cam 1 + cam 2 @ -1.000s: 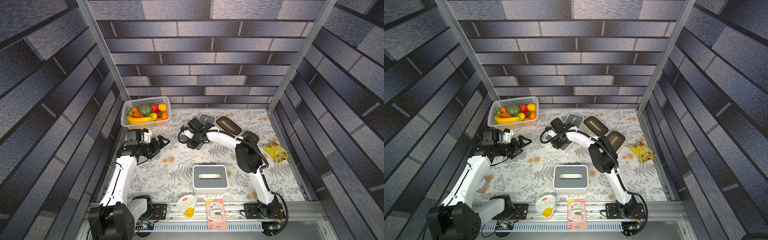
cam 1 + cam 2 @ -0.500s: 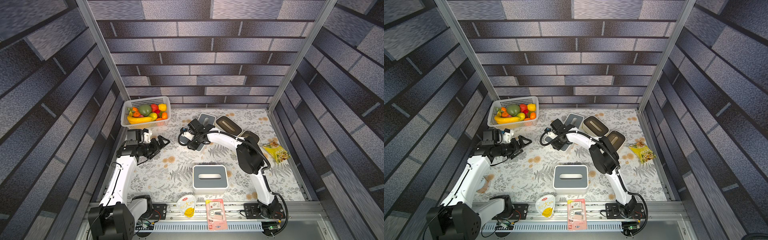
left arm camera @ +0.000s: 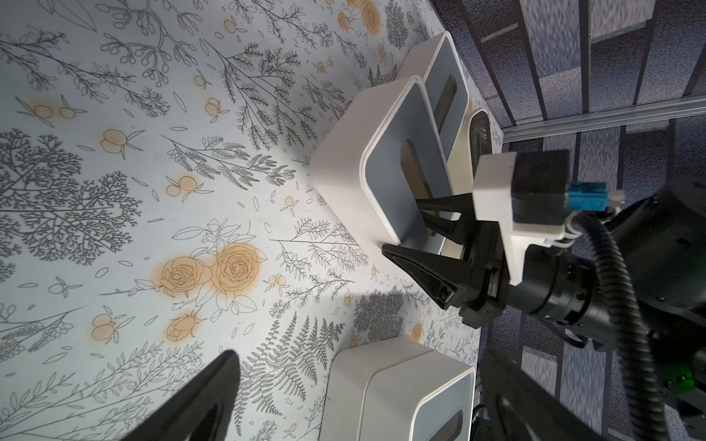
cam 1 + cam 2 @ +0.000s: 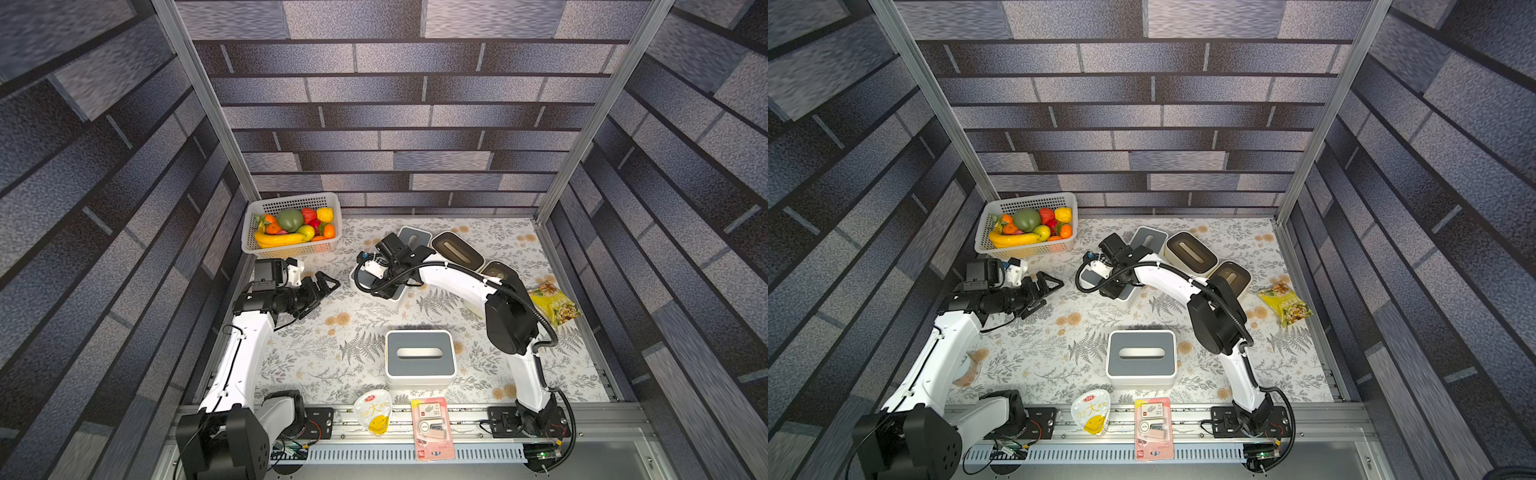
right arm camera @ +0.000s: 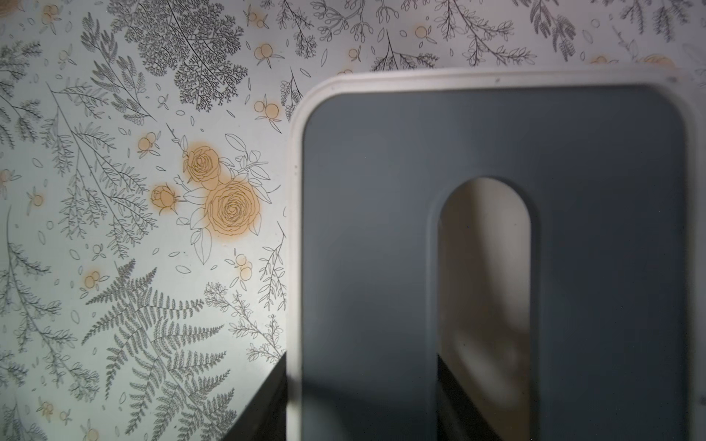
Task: Stack the tissue boxes
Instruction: Pick up the tissue box from the center of the board.
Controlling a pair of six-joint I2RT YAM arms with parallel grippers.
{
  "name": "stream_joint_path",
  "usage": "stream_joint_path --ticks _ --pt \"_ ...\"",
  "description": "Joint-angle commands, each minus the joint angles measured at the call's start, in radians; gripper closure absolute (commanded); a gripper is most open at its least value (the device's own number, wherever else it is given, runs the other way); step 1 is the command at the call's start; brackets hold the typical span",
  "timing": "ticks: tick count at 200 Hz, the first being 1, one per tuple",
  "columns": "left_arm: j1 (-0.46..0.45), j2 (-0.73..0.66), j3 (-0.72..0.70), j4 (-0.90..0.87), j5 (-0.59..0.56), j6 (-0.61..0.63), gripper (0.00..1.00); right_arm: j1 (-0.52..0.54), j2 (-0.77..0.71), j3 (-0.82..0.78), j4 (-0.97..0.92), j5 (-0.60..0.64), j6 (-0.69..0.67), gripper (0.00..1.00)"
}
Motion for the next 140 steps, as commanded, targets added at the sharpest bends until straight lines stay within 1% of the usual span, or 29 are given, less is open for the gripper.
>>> stream_joint_path --ticks 1,40,46,80,140 --pt "-0.009 0.002 -0.002 -0.033 -0.016 0.035 0.00 0.010 -0.064 -0.019 0.026 -0.025 -0.027 0.55" --pt "-0.018 0.005 -0.001 -0.041 -0.024 0.042 0.00 0.014 -0.085 -0.048 0.034 -0.024 -0.039 0.55" --pt "-0.021 0.006 0.000 -0.042 -0.027 0.044 0.00 0.015 -0.123 -0.053 0.036 -0.023 -0.040 0.55" --pt "-0.034 0.010 0.003 -0.054 -0.036 0.052 0.00 0.016 -0.151 -0.070 0.038 -0.018 -0.050 0.55" --pt "-0.065 -0.031 -0.002 -0.027 -0.007 0.069 0.00 0.017 -0.206 -0.094 0.026 -0.004 -0.067 0.55"
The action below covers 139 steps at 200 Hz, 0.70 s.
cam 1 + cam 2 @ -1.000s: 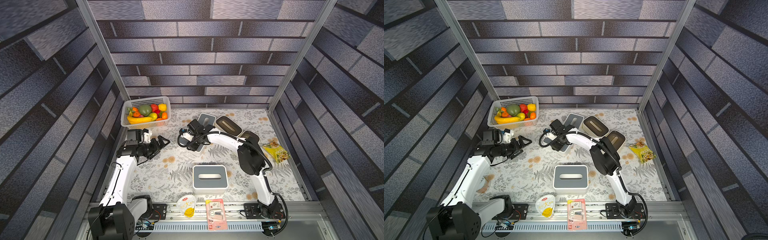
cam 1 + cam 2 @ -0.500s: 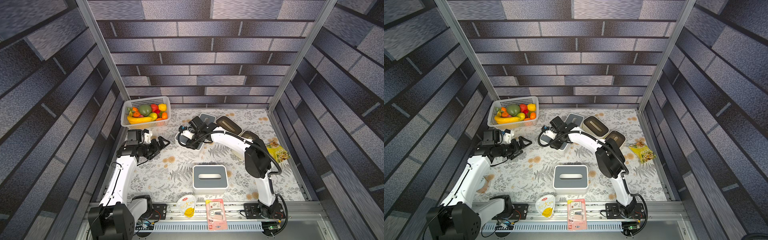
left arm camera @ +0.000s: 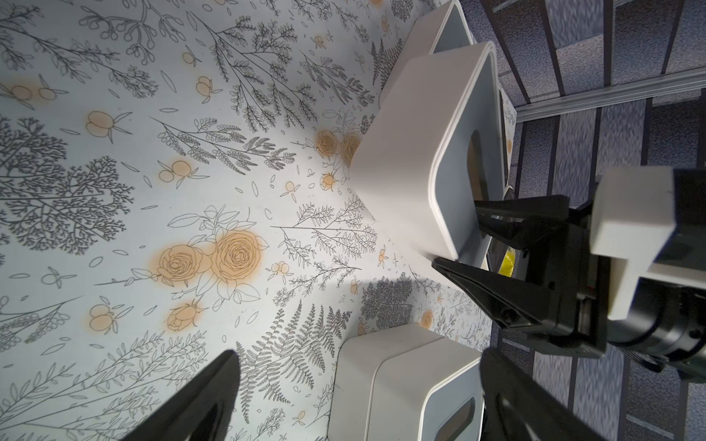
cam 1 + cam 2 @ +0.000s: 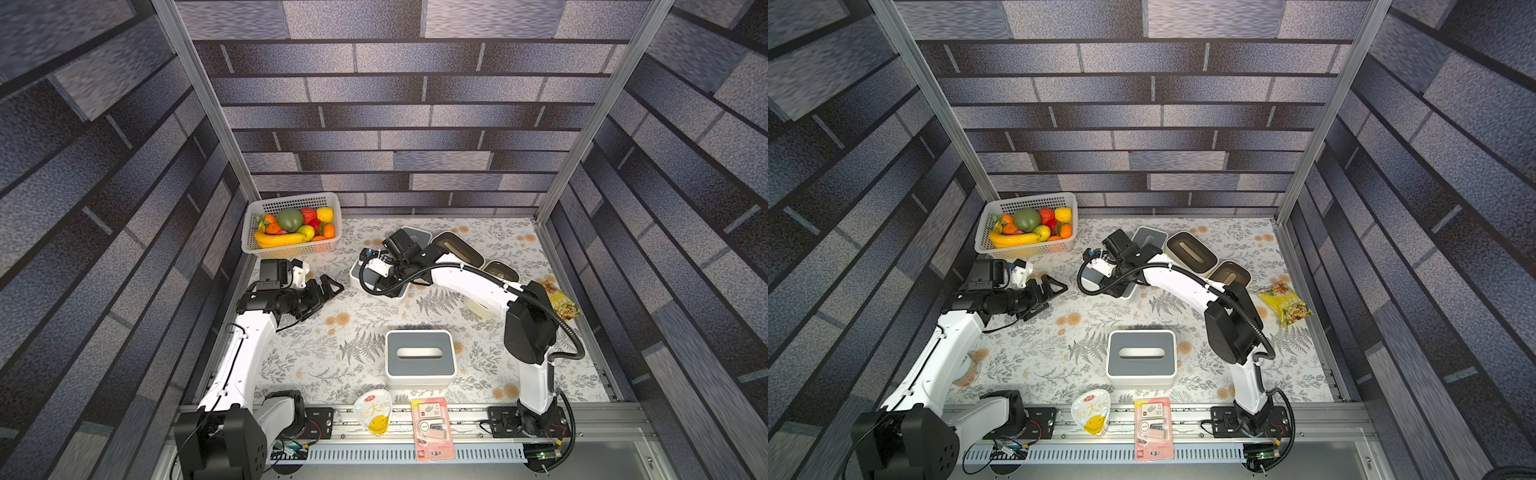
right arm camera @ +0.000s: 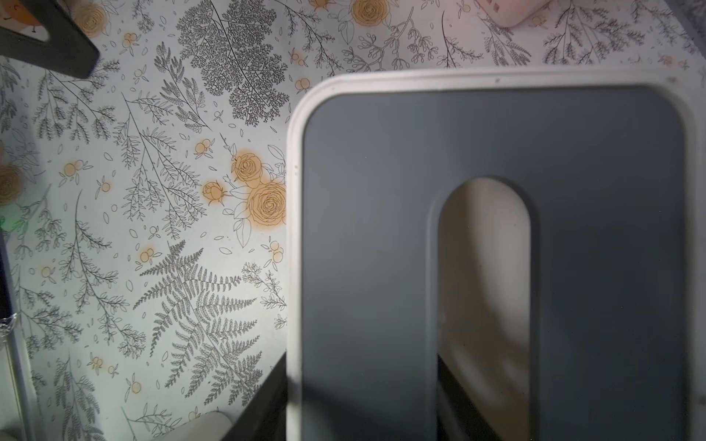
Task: Stack the tissue boxes
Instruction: Pick up the tissue box from the center of the board.
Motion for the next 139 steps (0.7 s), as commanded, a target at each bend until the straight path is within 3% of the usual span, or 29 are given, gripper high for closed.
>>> stream_joint_path --ticks 1,77,139 --pt "-0.012 -0.033 -0.002 0.000 0.016 0.039 0.00 0.008 -0.066 -0.021 0.025 0.005 -0.021 0.55" --pt "-0.066 -0.127 -0.016 0.062 0.065 0.048 0.00 0.006 -0.210 -0.091 -0.034 0.053 -0.032 0.55" --pt "-0.243 -0.156 -0.012 0.101 0.039 -0.046 0.00 0.008 -0.383 -0.218 -0.117 0.069 -0.006 0.55"
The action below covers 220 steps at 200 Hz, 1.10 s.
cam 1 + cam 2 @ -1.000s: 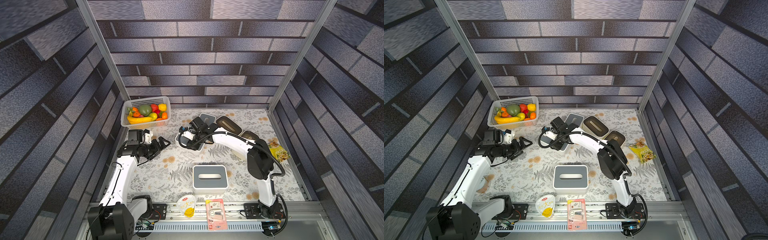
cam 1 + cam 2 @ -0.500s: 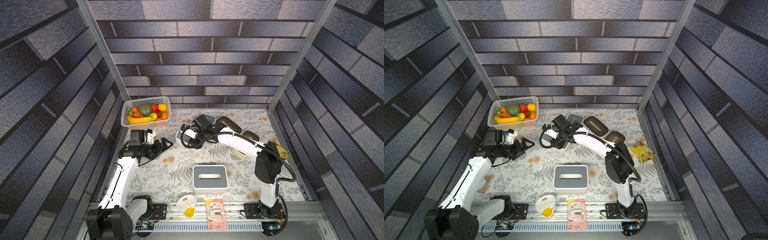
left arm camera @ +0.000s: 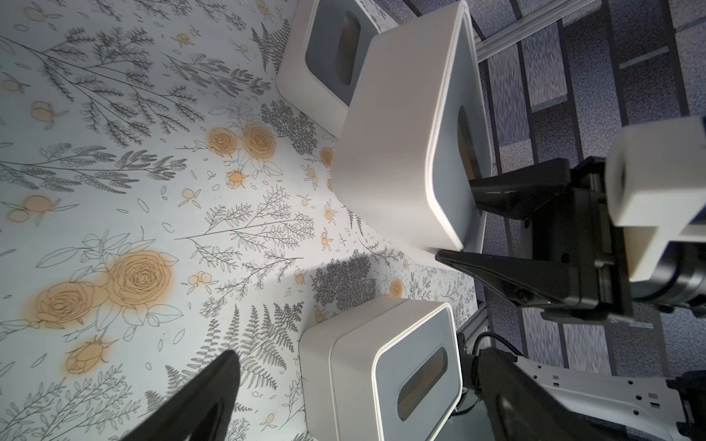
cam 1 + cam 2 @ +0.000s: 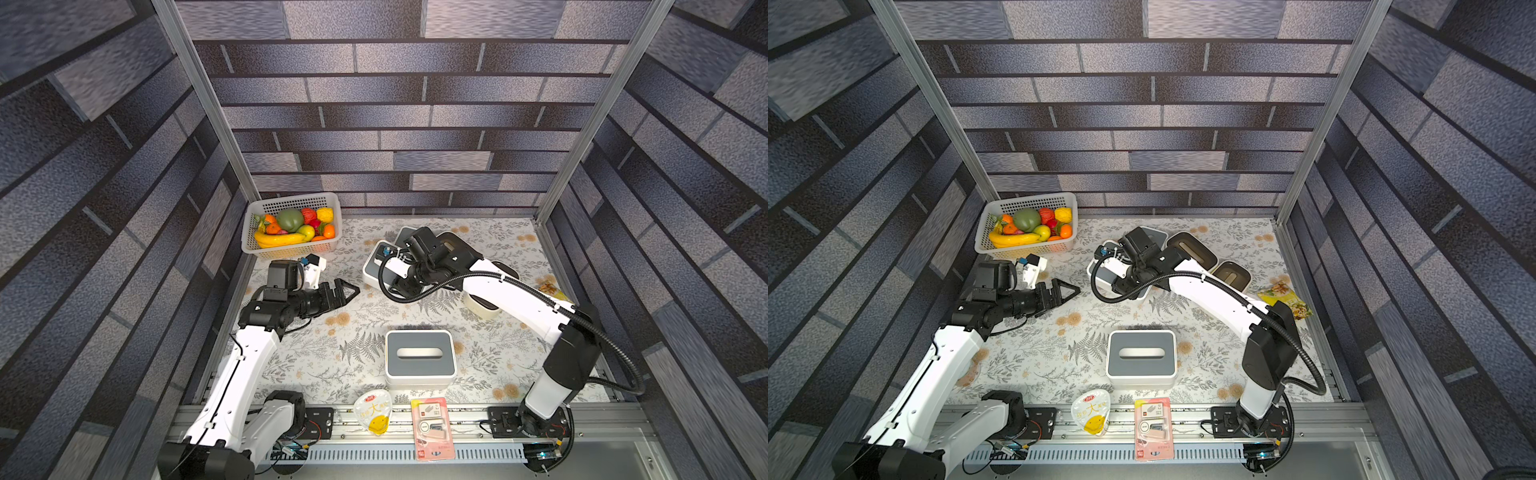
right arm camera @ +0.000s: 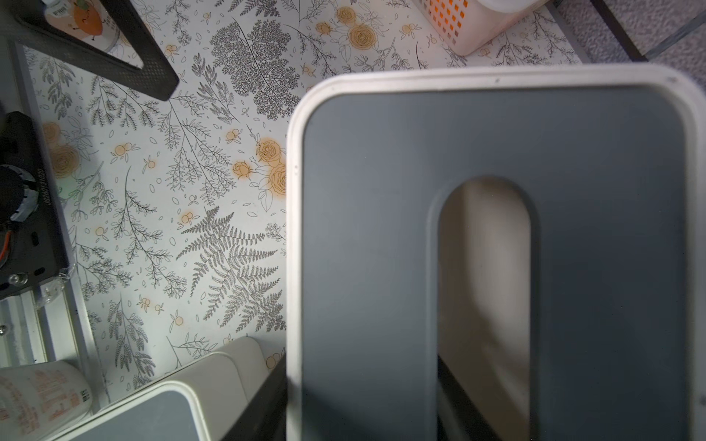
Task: Stack the tissue boxes
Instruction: Pick up the tissue box from the center of the board, then place the tissue box at the tissue box.
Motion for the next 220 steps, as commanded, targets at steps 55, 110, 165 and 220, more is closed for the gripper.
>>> stream_joint_path --ticks 55,110,165,220 --pt "-0.105 -0.122 -0.046 0.067 0.064 -0.045 0.00 0.007 -0.272 -0.183 -0.073 0.009 0.013 0.54" --pt "-0.109 -0.137 -0.044 0.046 0.205 -0.005 0.00 0.007 -0.372 -0.238 -0.113 0.023 -0.003 0.55" --pt "-0.116 -0.216 -0.088 0.017 0.218 0.011 0.00 0.007 -0.411 -0.254 -0.168 0.029 -0.033 0.54" --pt "-0.122 -0.259 -0.185 0.098 0.232 -0.137 0.00 0.007 -0.446 -0.275 -0.214 0.029 -0.029 0.55"
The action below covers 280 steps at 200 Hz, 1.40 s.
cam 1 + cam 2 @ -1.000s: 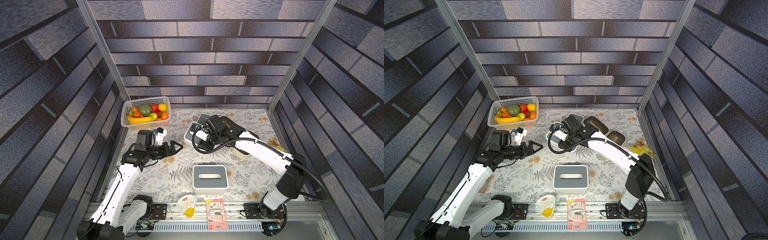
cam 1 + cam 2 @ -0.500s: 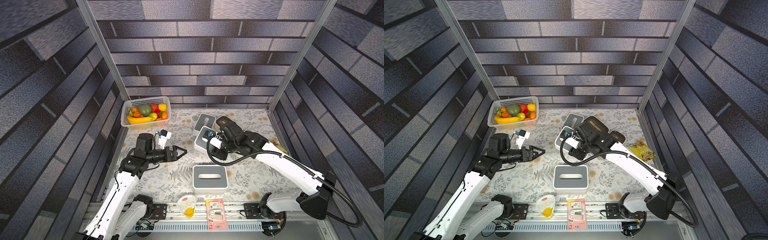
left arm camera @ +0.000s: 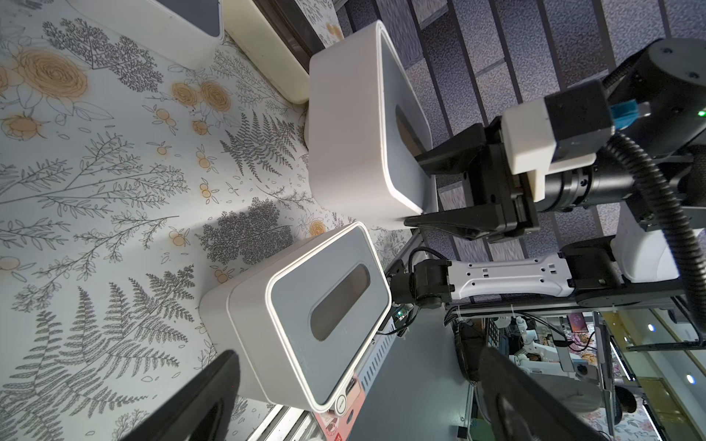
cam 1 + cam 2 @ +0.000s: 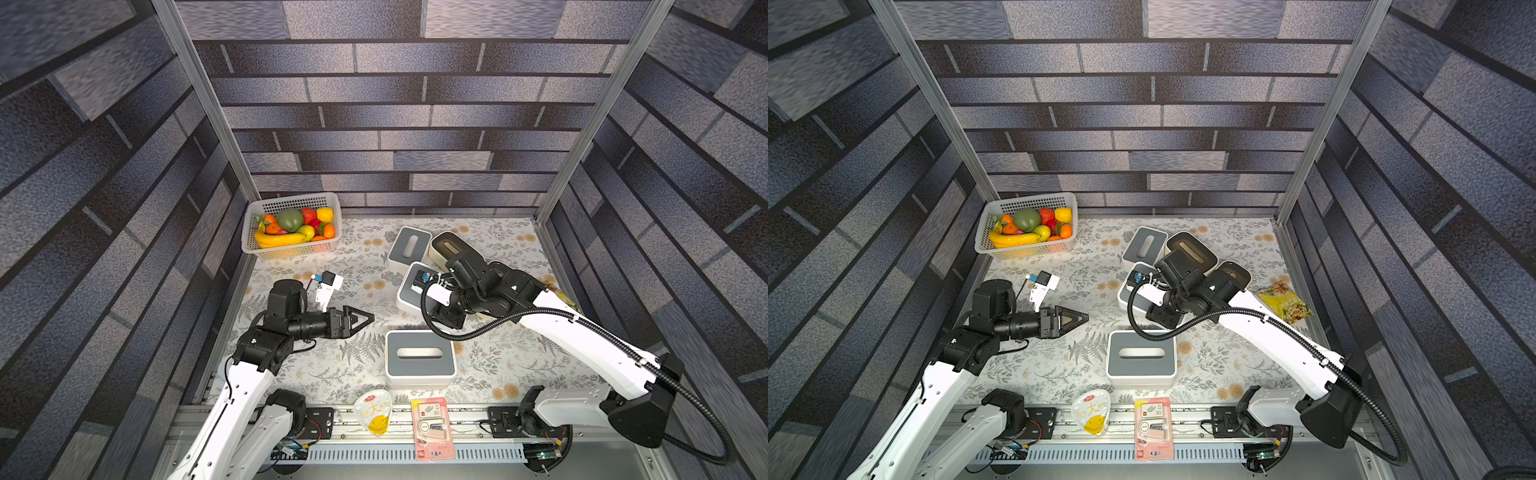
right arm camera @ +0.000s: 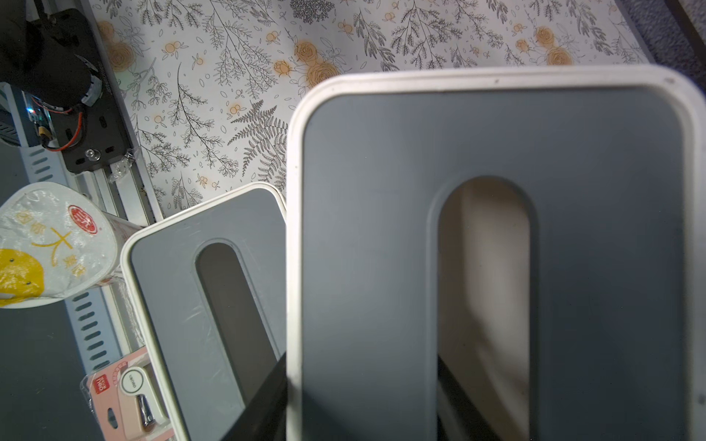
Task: Stack the tissue boxes
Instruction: Place the tissue box at the tissue box.
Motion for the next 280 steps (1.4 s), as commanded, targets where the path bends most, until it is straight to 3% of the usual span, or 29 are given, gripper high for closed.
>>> stream_joint_path --ticks 1,20,41,66,118,159,189,280 --pt "-0.010 -0.017 -0.039 0.038 0.030 -0.081 0.00 0.006 -0.056 -0.010 -0.020 0.011 -0.013 0.55" --pt "-0.013 -0.033 -0.041 0.002 0.023 -0.128 0.00 0.007 -0.086 -0.020 -0.031 0.000 -0.014 0.55" --pt "-0.015 -0.069 -0.054 -0.056 0.008 -0.090 0.00 0.006 -0.104 -0.012 -0.067 -0.018 -0.023 0.55" --pt "-0.017 -0.080 -0.100 0.057 0.068 -0.159 0.00 0.006 -0.112 -0.010 -0.100 -0.047 -0.049 0.54" --pt "-0.037 -0.116 -0.086 0.021 0.068 -0.145 0.00 0.007 -0.153 -0.054 -0.116 -0.136 -0.087 0.55" --pt "-0.038 -0.132 -0.059 -0.128 0.022 -0.171 0.00 0.007 -0.163 -0.038 -0.139 -0.163 -0.102 0.56" --pt "-0.034 -0.151 -0.075 -0.129 0.020 -0.182 0.00 0.009 -0.180 -0.048 -0.125 -0.201 -0.132 0.56" --pt "-0.030 -0.147 -0.087 -0.118 0.111 -0.122 0.00 0.043 -0.184 -0.055 -0.128 -0.298 -0.197 0.56"
